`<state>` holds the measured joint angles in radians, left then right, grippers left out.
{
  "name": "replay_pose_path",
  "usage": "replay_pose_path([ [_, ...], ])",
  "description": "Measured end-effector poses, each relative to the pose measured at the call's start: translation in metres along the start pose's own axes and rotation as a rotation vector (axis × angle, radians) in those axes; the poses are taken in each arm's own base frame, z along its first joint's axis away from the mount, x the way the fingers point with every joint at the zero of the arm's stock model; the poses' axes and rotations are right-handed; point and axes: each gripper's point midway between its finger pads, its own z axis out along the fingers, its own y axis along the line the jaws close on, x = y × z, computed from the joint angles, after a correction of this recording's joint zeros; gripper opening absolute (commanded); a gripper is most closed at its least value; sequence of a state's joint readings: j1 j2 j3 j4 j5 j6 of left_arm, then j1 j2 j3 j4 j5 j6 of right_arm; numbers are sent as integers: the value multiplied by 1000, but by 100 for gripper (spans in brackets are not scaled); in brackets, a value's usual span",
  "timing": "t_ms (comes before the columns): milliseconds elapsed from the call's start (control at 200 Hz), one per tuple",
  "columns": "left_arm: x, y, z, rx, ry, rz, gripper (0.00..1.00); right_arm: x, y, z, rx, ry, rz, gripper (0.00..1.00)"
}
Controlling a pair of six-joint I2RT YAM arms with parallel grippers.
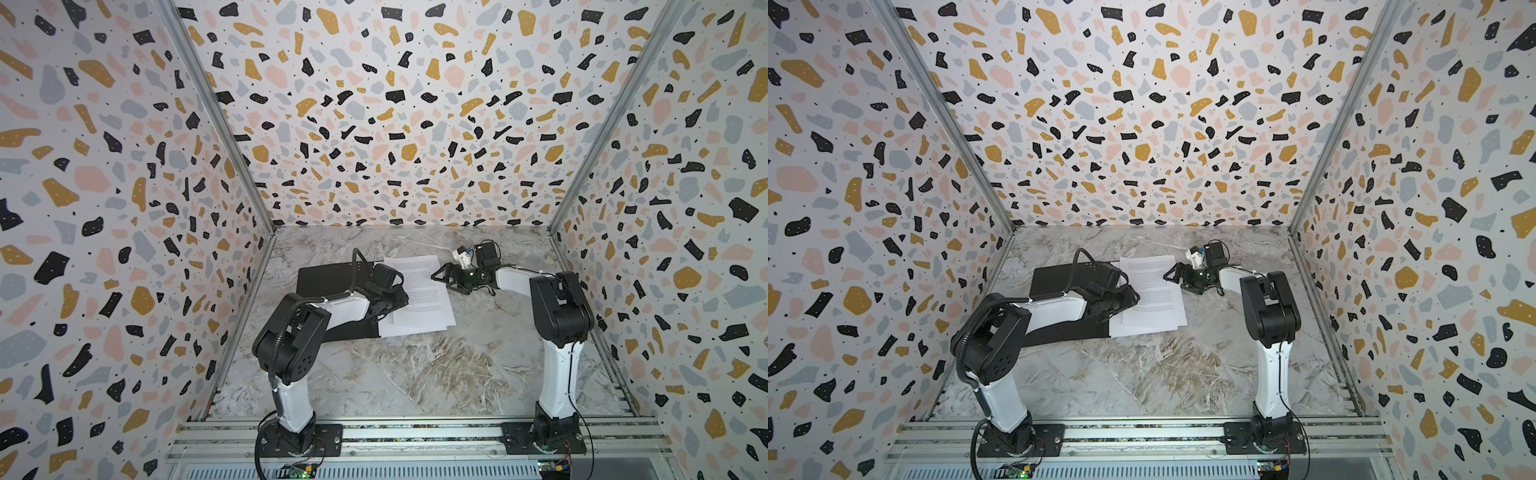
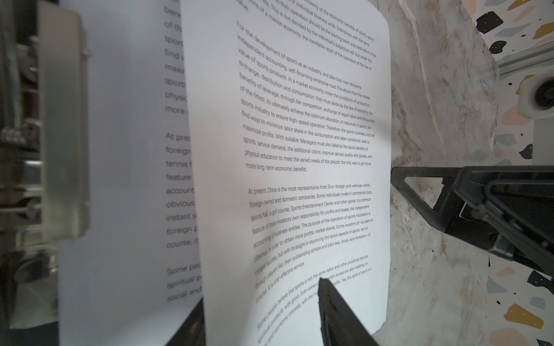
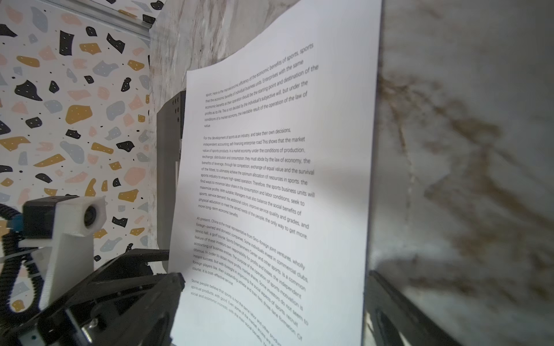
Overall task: Put the files into the folder
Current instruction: 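Lower the sheet onto the clipboard stack with the left gripper while the right releases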
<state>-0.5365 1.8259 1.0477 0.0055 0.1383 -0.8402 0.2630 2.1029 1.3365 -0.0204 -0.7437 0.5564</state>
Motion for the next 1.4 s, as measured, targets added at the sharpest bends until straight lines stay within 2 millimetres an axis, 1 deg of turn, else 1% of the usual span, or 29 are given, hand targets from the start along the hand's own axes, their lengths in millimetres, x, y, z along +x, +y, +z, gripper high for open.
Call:
replay_pose_path([
  [140, -2, -2, -5, 4, -7, 5, 49, 1, 2, 1, -2, 3, -4, 96],
  [280, -3, -2, -6, 2, -7, 11, 38, 3, 5, 4, -6, 9, -10, 96],
  [415, -1, 2, -6, -16, 1, 12, 38, 6, 9, 7, -10, 17, -18, 96],
  [491, 1, 6, -6, -33, 8, 12, 40, 8, 10, 9, -11, 21, -20, 96],
  [581, 3, 10, -8, -49, 12, 12, 47, 9, 11, 9, -12, 22, -22, 96],
  [706, 1, 9, -15, -54, 9, 23, 57, 8, 11, 9, -11, 22, -22, 96],
  [856, -1, 8, -25, -65, -3, 32, 64, 8, 10, 9, -8, 20, -22, 96],
  [1016, -1, 12, -35, -92, -3, 36, 68, 8, 10, 9, -7, 20, -22, 96],
  [1176, -5, 15, -51, -119, -16, 46, 71, 9, 11, 10, -7, 21, -23, 96],
  [1322, -15, 16, -69, -123, -47, 48, 71, 10, 14, 12, -9, 27, -29, 96],
  [1402, -25, 21, -80, -128, -73, 44, 71, 12, 17, 14, -11, 34, -34, 96],
])
